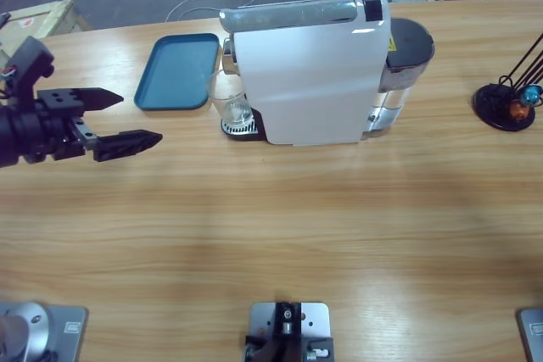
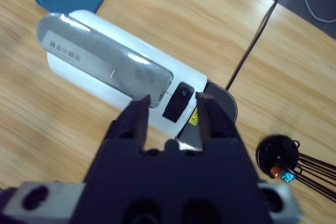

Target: Pour coffee

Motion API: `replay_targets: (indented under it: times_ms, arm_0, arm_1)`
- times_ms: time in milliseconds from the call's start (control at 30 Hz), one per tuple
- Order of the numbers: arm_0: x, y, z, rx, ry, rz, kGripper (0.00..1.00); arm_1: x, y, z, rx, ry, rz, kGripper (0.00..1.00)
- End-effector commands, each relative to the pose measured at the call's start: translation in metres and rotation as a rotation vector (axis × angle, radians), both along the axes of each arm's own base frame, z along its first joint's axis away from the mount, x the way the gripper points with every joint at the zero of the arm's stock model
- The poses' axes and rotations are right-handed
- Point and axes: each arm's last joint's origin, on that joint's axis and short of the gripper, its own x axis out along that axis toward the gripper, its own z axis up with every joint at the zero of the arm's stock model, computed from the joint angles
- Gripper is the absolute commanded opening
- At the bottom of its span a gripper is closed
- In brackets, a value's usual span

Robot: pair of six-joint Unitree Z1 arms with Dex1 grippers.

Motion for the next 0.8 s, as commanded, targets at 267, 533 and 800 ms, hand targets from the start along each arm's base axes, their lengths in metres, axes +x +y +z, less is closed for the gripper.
replay_targets:
  times_ms: [267,533,800]
  arm_0:
    - [0.002,-0.007,-0.004,0.01,0.008,-0.016,0.991]
    - [0.002,-0.007,-0.005,0.013,0.012,-0.017,0.991]
    - [0.004,-0.008,-0.007,0.022,0.018,-0.018,0.991]
  arm_1:
    - [-0.019,-0.011,-0.02,-0.01,0.049,-0.038,1.0]
    - [-0.022,-0.013,-0.023,-0.011,0.051,-0.042,1.0]
    - [-0.024,-0.016,-0.019,0.001,0.041,-0.047,1.0]
